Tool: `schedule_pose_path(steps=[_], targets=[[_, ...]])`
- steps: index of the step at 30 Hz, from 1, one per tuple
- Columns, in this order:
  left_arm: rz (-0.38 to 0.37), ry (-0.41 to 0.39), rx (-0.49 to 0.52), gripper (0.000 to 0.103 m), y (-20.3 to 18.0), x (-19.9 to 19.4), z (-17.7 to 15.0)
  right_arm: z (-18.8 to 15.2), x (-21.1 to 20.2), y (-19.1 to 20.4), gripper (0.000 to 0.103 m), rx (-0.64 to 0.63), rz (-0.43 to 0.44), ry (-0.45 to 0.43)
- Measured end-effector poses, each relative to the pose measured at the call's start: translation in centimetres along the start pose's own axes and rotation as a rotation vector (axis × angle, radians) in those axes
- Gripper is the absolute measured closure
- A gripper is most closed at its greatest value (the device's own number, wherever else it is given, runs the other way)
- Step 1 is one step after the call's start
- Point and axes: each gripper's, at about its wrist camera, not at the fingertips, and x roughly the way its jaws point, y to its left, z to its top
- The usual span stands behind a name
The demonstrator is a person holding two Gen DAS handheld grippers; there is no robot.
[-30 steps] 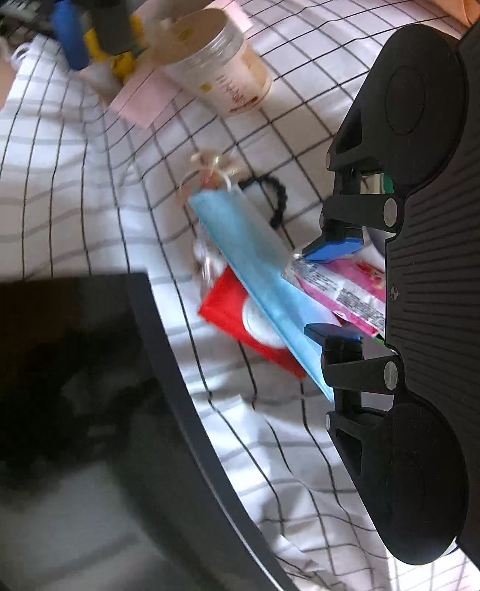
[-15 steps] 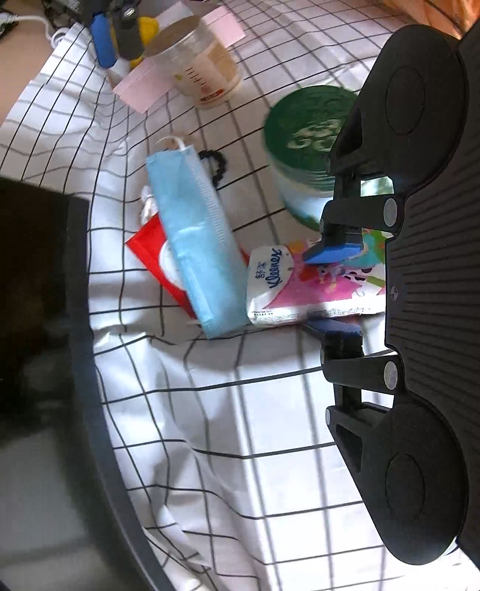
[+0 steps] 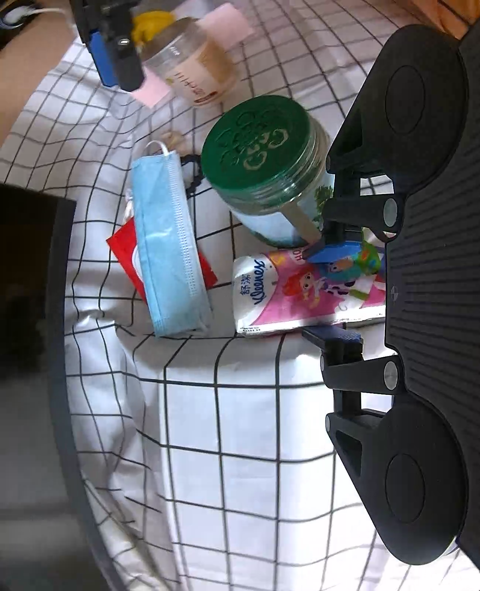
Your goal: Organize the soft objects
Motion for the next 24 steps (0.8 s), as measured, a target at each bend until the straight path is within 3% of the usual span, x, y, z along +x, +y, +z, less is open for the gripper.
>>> schedule_pose_path(steps=[5,8,9,12,16,19,24], targets=[[-0.034,0.023,-0.022,0.06,-0.1,0.0,-0.2,0.5,0.5,3.6,0.031,-0.421,-0.072,-0.085],[-0.002,0.048,-0.015,0.057,0.0,-0.5,-0.6,0.6,2.6,4.2,0.031,-0.562,-0.084,-0.064],[0.037,0.047,0.005,0.052,-0.1,-0.7,-0.8,0.8,3.5,4.1,0.031,-0.555,-0.069,-0.044],[0.093,0.029,0.052,0.052,-0.8,-1.2,-1.3,1.5,6.7,3.4,0.031,-0.482,-0.055,0.02],[0.049,-0.028,0.039,0.06,-1.2,-2.5,-1.5,1.2,8.4,3.3,0.035,-0.415,-0.003,0.121],[0.012,-0.086,0.034,0.06,-1.9,-3.7,-1.4,0.8,6.7,3.5,0.035,-0.413,0.023,0.101],[0.11,-0.058,0.125,0.059,-3.6,-2.3,-1.4,0.8,4.5,3.4,0.035,-0.415,0.007,0.057]])
